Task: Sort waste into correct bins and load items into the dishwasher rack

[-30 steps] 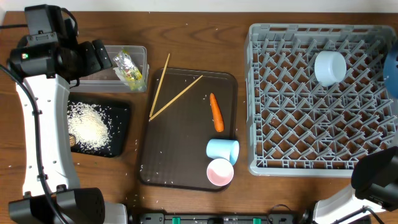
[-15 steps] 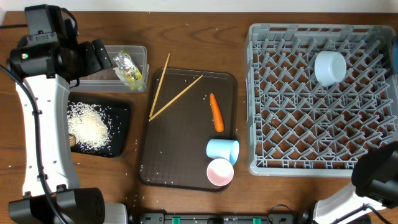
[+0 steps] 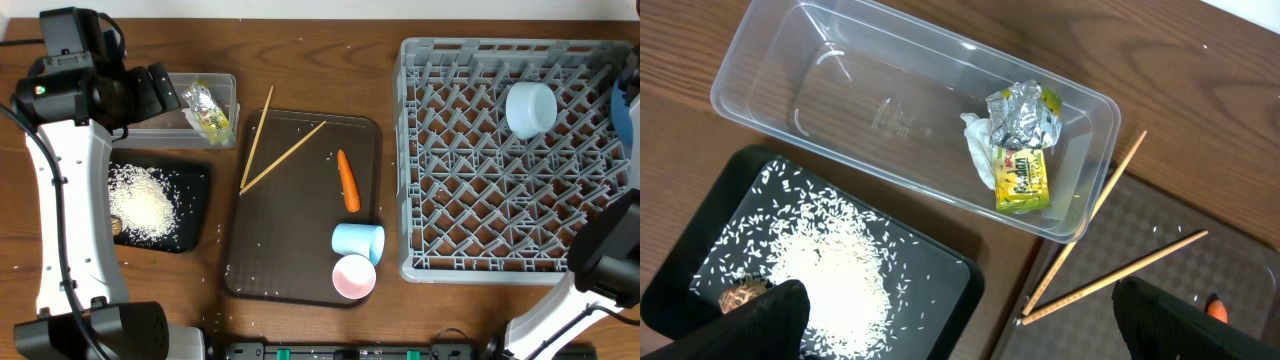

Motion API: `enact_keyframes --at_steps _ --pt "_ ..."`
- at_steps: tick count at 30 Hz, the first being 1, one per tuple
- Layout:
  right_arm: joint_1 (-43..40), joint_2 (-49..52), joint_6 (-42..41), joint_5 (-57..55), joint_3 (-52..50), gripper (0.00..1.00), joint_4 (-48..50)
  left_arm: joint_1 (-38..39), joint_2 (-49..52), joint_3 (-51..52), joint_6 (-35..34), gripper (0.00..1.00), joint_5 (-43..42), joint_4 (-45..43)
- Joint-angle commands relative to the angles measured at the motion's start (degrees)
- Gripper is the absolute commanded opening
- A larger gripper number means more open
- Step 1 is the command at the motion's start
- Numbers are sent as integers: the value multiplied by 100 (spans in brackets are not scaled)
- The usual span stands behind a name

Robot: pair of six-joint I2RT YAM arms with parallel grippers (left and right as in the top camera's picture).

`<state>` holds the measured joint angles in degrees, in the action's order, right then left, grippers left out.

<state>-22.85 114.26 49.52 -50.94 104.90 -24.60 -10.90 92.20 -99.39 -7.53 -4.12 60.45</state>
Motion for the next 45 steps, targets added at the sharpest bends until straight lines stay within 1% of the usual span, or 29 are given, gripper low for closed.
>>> enact_keyframes --at_steps 1,12,20,27,34,39,41,42,43,45 --pt "-249 -70 90 -455 17 1 96 -24 37 66 -26 98 7 17" --pt "-262 -68 37 -363 9 1 94 -24 37 66 -26 98 7 20" --pt "-28 -68 -501 151 -48 1 -546 -24 37 66 -26 98 7 20" --pt "142 -68 -549 149 -282 1 -726 -24 37 66 -26 98 7 17" --pt "442 -68 -1119 151 -310 1 -1152 -24 37 66 -26 98 7 20" --pt "850 -68 -1423 149 -308 2 -1335 -24 37 66 -26 98 7 20" --pt "1038 -68 -1434 146 -308 14 -1414 -24 37 66 -26 98 9 20" --pt "1147 -68 -1432 144 -310 25 -1447 -24 37 66 -26 98 7 17" --pt "1246 -68 -1429 120 -308 44 -1462 -24 37 66 -26 98 7 20" --pt "1401 -68 -1368 -7 -308 61 -1432 -24 37 66 -26 98 7 20"
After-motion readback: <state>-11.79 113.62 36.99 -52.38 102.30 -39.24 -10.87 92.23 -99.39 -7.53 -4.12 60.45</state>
